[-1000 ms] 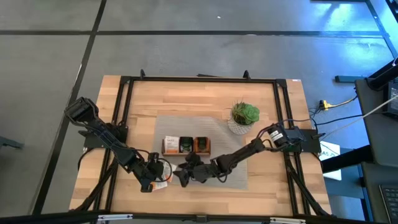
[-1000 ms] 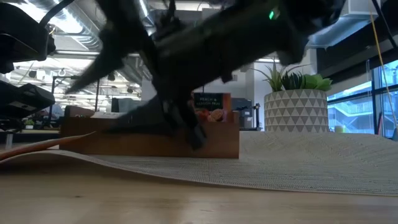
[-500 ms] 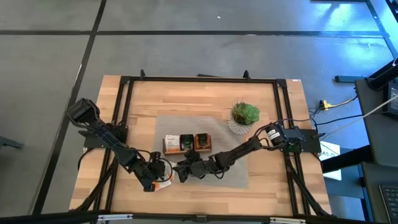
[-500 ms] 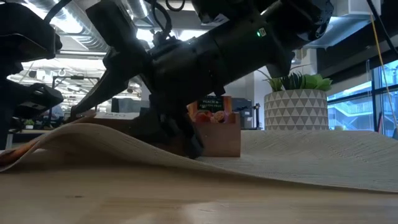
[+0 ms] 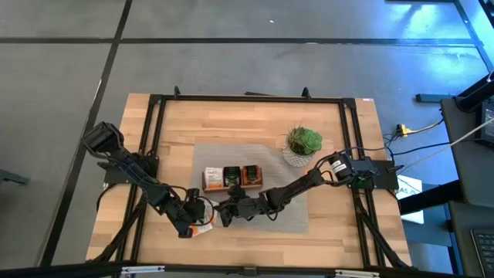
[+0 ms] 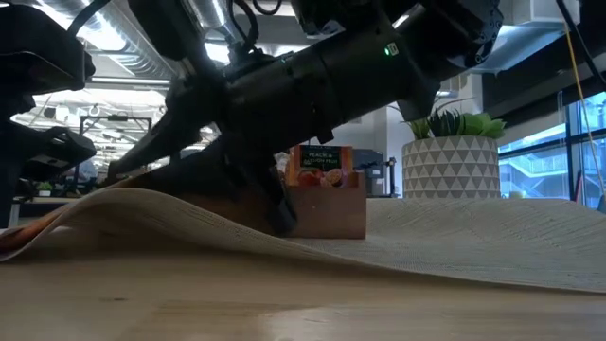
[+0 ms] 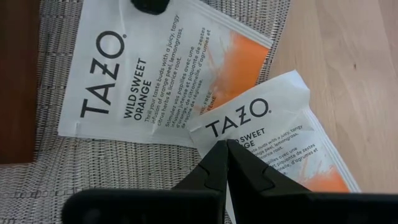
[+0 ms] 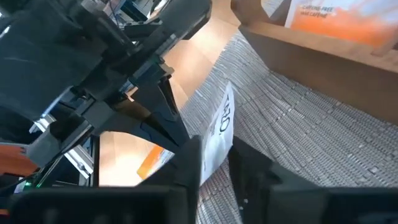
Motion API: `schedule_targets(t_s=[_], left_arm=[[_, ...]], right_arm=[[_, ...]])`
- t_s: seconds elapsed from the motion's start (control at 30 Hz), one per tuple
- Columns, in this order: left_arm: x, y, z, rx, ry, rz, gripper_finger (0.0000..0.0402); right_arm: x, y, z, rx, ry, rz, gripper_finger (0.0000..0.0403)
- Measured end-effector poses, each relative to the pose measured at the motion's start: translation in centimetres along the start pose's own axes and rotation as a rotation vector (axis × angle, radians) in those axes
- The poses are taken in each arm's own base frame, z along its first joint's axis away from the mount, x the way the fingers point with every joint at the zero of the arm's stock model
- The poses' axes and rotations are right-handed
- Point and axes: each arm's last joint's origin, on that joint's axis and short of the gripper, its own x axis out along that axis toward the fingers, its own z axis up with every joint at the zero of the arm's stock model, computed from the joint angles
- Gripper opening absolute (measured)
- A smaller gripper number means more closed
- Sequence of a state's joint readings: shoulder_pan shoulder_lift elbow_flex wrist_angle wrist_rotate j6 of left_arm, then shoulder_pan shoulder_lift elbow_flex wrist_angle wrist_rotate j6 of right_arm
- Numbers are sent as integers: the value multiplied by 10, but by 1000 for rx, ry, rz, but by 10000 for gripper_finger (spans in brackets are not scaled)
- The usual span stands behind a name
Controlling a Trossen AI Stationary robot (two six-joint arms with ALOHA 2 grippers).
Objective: Pick & Place Tea
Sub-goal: Put the white tea bag into the left section of the wooden organizer
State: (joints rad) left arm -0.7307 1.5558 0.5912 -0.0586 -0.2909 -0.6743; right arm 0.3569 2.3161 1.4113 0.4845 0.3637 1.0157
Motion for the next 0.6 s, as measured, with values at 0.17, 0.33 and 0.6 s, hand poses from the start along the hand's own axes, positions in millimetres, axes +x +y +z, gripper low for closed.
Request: schedule_targets(t_s=[0.17,0.33,0.6], left_arm=[[0,0,0,0,2,-4,3],[-1,-2,0,1,33,-57,4],[-2,-6,-1,-46,102,-148,4]], right_arm=[[0,0,0,-19,0,0,14],[0,0,0,-51,-1,-1,8],[0,5,4,-113,-47,46,4]])
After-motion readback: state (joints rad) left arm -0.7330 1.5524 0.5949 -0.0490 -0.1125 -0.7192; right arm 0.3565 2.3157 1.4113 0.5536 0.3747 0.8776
